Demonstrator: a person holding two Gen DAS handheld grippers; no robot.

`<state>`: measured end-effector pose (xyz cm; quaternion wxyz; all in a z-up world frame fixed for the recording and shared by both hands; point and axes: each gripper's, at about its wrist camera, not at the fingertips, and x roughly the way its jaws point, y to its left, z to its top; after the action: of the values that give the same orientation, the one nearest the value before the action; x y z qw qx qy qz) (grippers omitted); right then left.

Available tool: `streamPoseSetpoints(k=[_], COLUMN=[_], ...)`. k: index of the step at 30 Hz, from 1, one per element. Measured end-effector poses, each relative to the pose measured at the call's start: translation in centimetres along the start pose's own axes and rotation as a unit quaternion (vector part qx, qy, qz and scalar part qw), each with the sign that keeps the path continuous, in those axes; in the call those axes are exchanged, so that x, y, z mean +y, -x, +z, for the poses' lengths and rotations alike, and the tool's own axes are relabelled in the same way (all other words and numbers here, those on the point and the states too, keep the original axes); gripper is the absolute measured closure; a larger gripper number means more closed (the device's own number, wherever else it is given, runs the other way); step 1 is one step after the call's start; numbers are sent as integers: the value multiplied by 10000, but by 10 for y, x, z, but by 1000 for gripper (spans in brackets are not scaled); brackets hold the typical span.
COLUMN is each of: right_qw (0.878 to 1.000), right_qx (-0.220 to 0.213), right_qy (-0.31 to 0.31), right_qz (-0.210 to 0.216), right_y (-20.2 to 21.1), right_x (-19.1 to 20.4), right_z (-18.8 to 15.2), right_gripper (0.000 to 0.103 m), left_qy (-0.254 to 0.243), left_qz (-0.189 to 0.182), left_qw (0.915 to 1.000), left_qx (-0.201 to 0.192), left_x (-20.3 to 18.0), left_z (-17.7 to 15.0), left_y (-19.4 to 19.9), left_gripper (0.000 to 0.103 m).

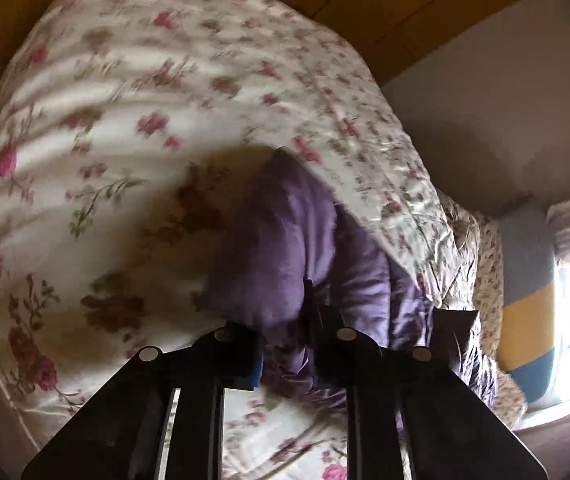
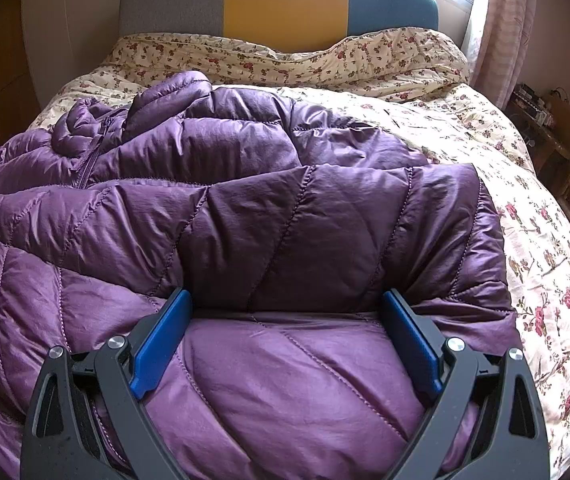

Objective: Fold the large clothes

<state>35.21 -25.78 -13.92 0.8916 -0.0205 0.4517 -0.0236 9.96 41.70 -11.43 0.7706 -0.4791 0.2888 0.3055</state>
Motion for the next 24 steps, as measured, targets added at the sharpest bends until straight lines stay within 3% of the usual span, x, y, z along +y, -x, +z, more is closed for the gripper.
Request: streamPoseSetpoints(k=[4,9,12,19,24], right_qw=[10000,10000,10000,10000,10000], right_qx=[1,1,0,-2,-6], right_qy=[-2,-8,-6,-6,-15], right_qz=[5,15,13,15,24], right_y=[0,0,0,0,0], right_x=[0,-1,-1,-1,-1], right_z=[0,0,0,0,-1], right_gripper=[8,8,8,8,8], left_qy=[-665,-1454,-1961,-2734,-3194], left_qz=[-447,-1279,-1740,-2420,-2841], left_qw=[9967,9811,9646,9253,8894], left_qx=[-135,-9,274,1024,1622], left_x=[-47,-129,-184,-277,-330], left_z=[-8,-32,-63,-151,-220], left_y=[15,24,20,-5,-22], left_gripper=[86,86,86,86,86])
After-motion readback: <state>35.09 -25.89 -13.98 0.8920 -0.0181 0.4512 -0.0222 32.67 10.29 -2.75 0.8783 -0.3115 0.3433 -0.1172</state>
